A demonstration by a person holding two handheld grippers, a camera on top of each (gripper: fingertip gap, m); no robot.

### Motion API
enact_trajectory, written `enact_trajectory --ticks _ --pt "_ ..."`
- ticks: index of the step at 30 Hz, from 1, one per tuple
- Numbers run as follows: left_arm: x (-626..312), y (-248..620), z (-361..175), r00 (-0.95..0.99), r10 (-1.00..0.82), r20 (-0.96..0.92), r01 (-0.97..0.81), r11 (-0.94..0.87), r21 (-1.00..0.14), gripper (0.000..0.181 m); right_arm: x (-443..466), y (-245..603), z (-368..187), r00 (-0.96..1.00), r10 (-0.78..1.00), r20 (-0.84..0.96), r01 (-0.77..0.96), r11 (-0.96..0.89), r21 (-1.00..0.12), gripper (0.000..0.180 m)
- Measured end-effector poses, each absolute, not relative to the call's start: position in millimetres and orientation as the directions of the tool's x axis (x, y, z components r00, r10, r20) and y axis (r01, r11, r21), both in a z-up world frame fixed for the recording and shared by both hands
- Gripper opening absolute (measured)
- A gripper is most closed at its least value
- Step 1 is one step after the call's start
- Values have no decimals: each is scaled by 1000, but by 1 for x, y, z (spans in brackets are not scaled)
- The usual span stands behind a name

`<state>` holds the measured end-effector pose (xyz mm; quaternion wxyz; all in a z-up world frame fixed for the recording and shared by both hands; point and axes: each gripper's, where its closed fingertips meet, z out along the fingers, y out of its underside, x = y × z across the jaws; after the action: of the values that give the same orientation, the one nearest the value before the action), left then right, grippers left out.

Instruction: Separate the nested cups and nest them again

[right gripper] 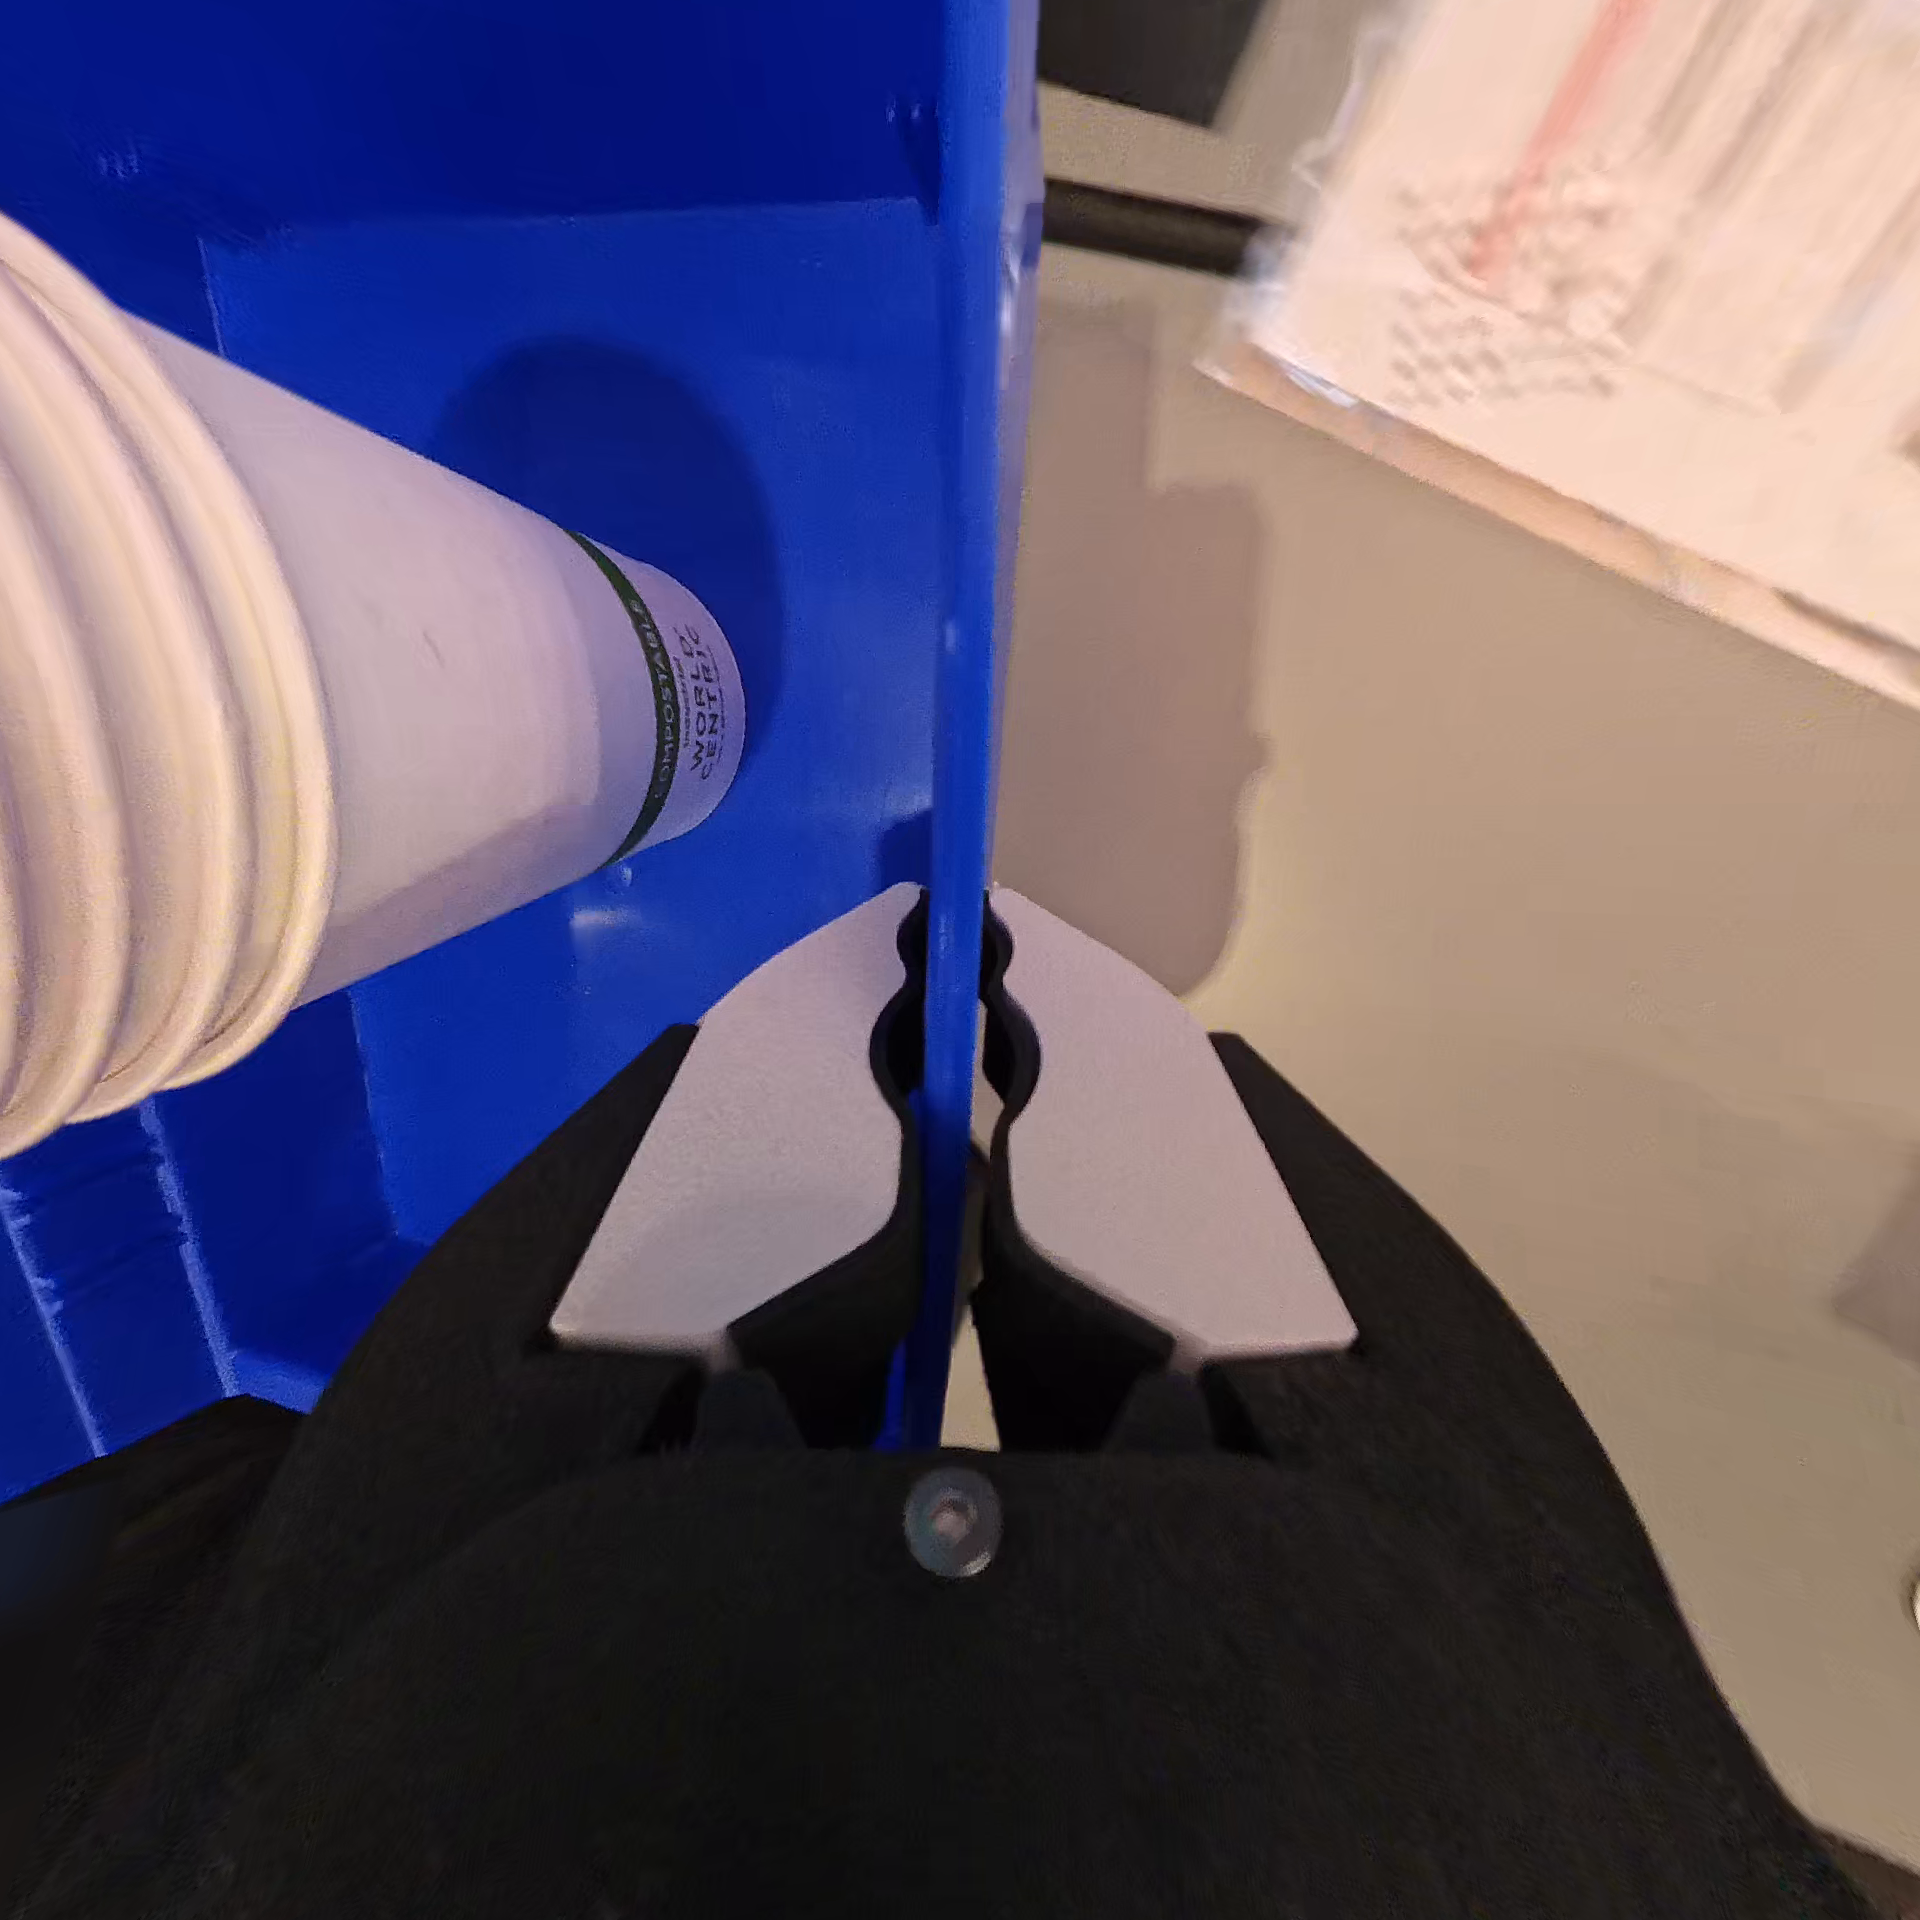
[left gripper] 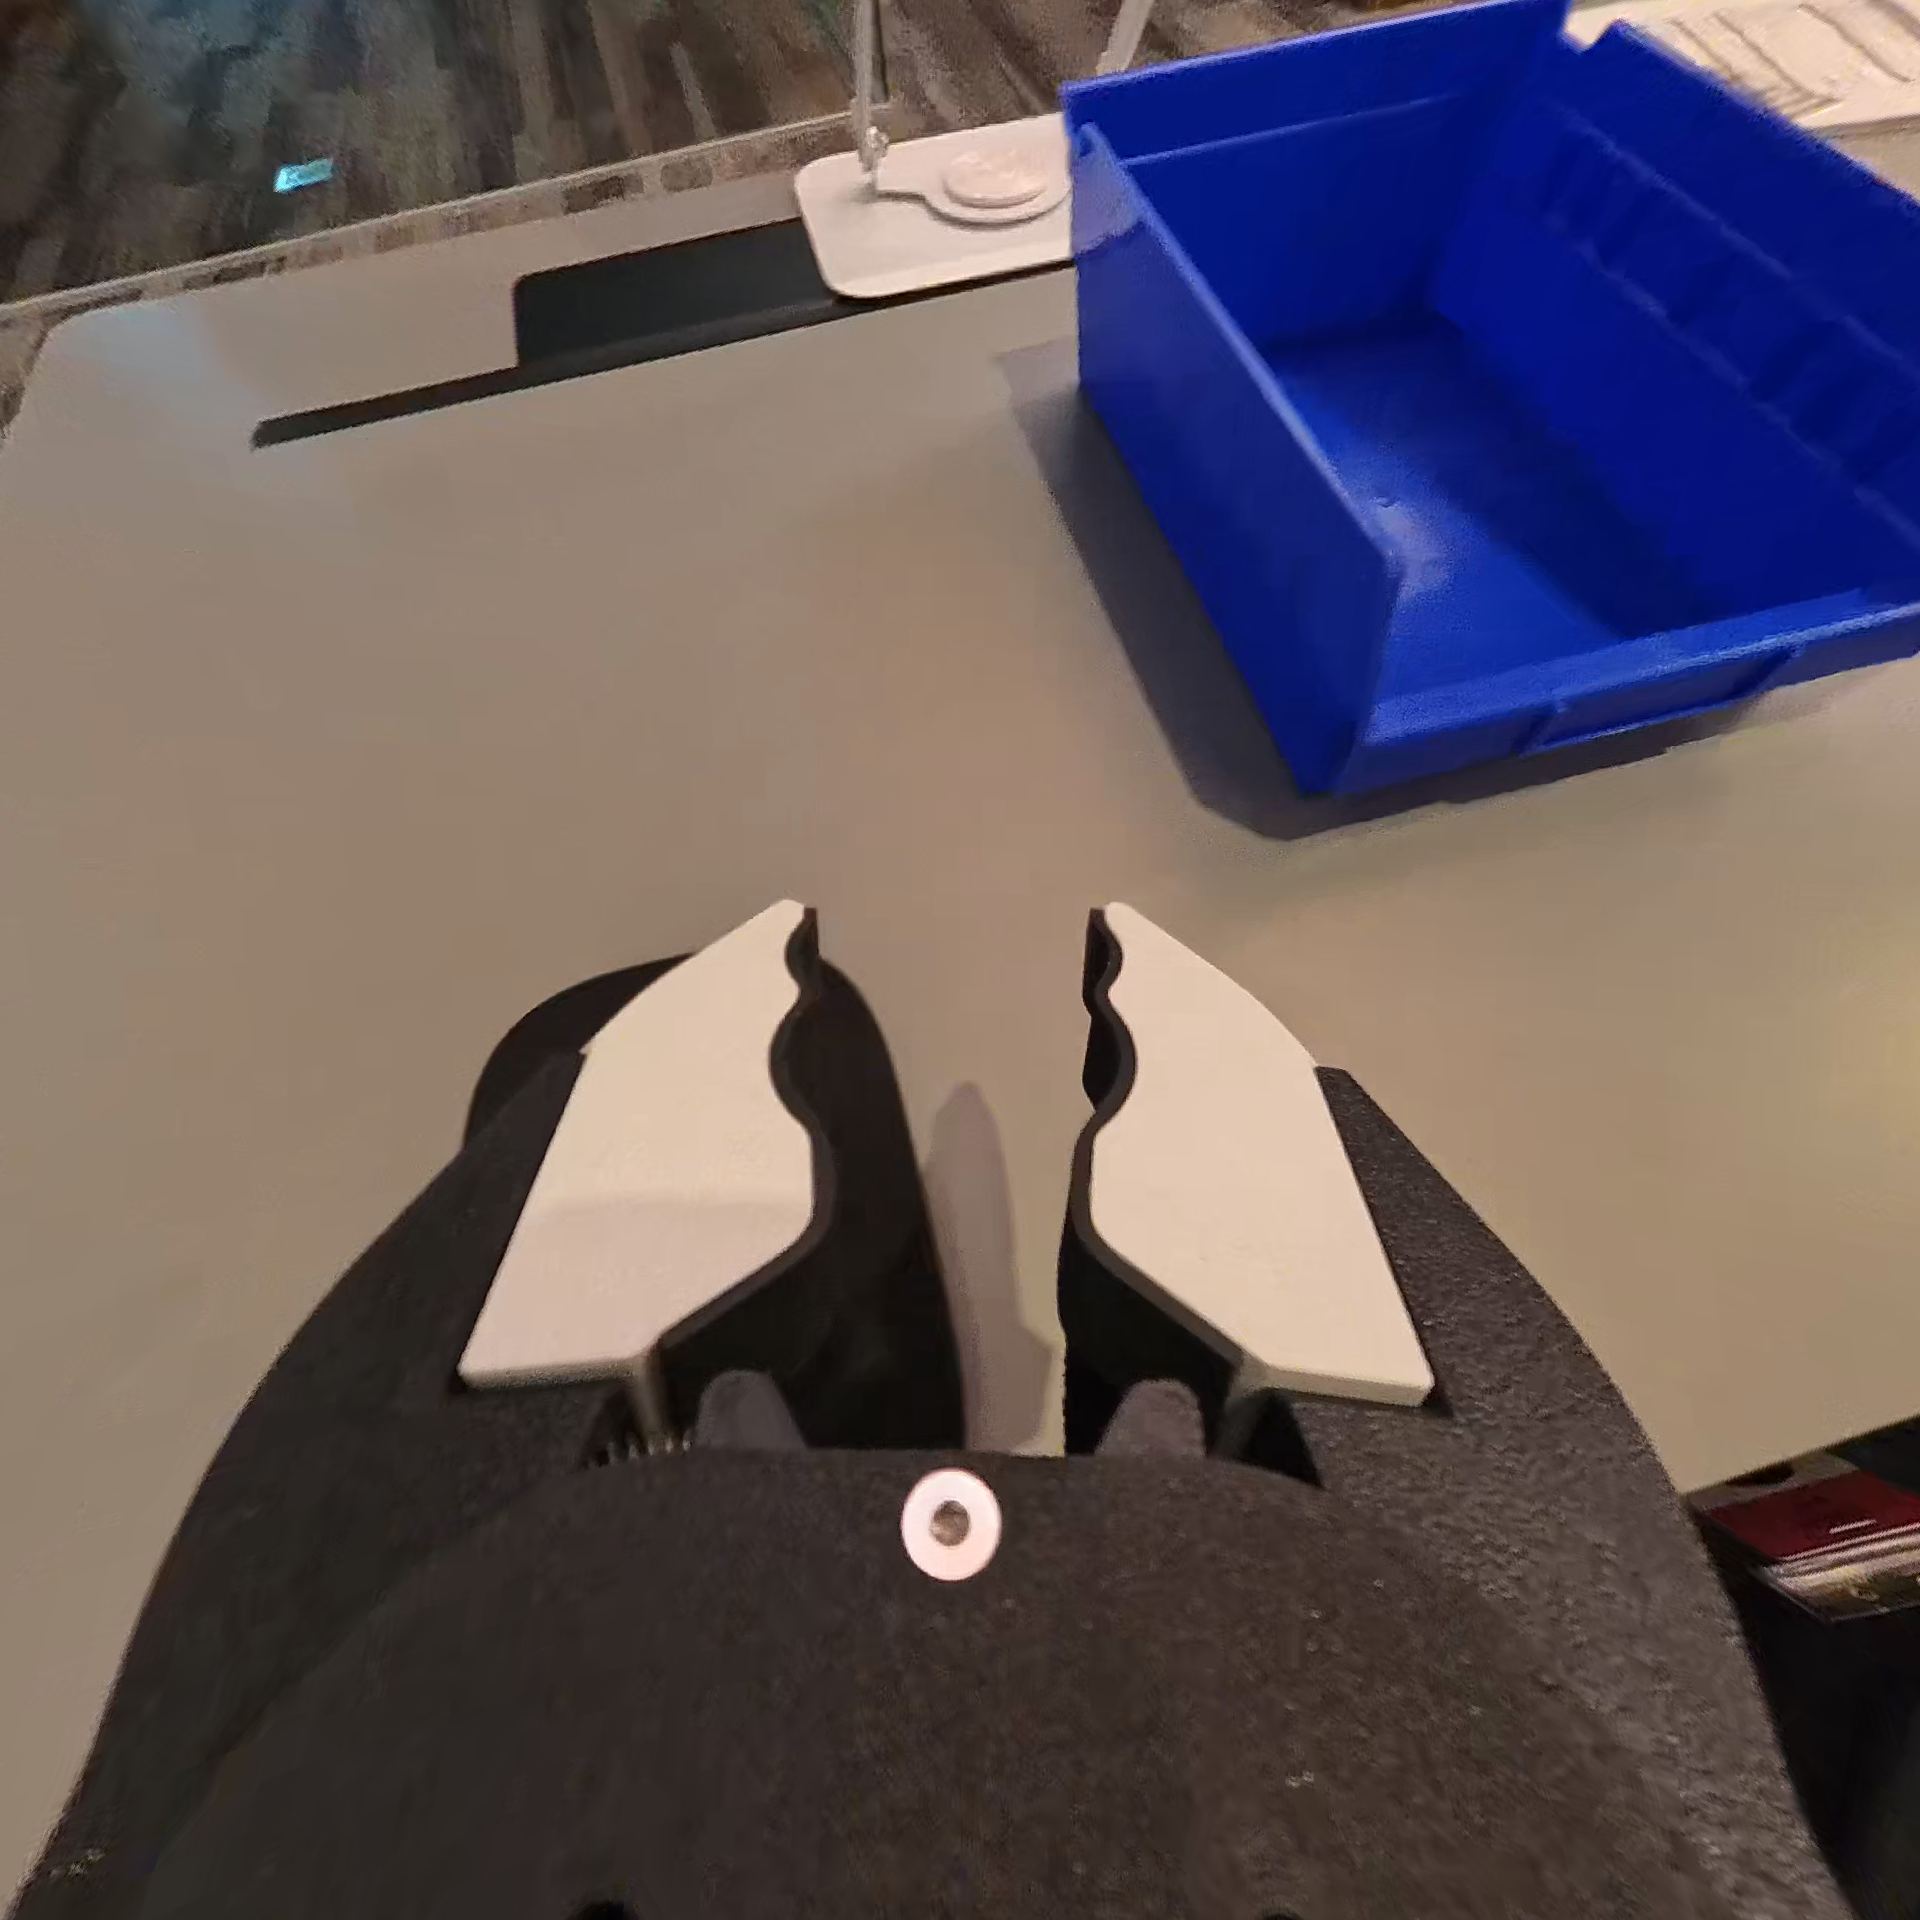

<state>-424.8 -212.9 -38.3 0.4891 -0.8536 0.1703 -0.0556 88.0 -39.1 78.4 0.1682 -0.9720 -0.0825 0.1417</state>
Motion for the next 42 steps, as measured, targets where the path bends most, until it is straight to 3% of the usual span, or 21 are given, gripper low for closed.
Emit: enact_trajectory --ticks 11,21,31,42 --pt "-542 -230 -36 990 -131 -43 -104 -506 -856 47 -221 27 89 773 555 -308 432 -816 -384 7" --pt "-614 -250 -44 999 33 -18 2 -522 -853 47 -428 43 20 663 682 -308 592 -730 -342 6" --pt "-649 -253 -57 993 111 -28 37 -540 -841 48 -520 61 -74 707 642 -296 557 -764 -327 6" --pt "-647 -192 -43 990 144 -2 65 -462 -885 59 -530 59 -115 771 574 -276 507 -815 -281 8"
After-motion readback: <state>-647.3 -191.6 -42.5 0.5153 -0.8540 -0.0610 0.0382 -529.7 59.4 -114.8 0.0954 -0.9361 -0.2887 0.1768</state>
